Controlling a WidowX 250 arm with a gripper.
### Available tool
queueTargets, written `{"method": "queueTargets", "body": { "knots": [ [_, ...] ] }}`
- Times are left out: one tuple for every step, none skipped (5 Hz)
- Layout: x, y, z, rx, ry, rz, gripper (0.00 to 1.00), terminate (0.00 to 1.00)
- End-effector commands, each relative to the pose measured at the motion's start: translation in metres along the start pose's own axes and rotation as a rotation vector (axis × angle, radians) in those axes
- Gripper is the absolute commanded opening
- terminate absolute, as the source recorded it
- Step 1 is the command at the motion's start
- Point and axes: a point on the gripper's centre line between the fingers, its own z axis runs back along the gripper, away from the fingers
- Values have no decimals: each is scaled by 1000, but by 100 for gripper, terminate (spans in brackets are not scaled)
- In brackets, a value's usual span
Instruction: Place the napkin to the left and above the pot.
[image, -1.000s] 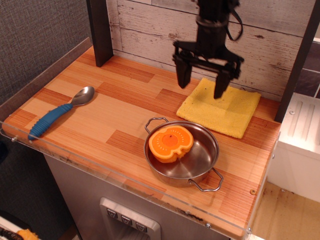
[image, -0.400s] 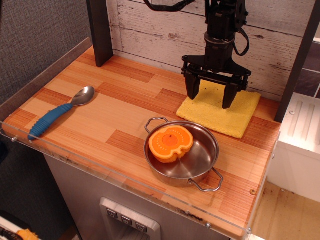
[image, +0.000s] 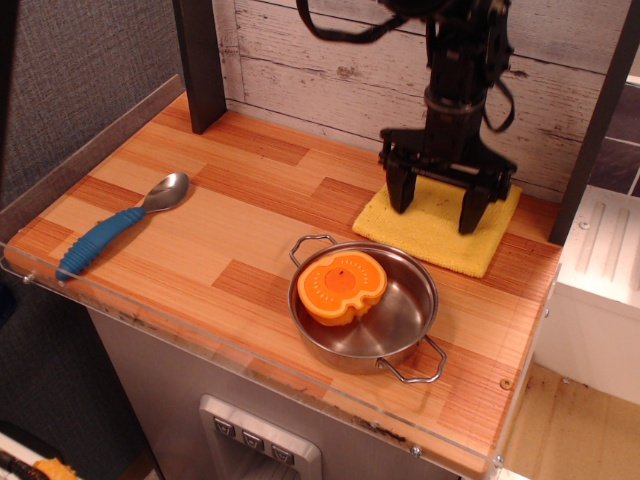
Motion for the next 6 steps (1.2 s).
{"method": "queueTargets", "body": {
  "knots": [
    [-5,8,-16,18,41,-12,100,0],
    [-6,13,-21,24,64,0,100,0],
    [-8,26,-19,48,71,37,100,0],
    [-10,47,-16,58,79,92,100,0],
    [-16,73,-14,84,91,127,100,0],
    [-25,108,-17,88,119,161,100,0]
  ]
}}
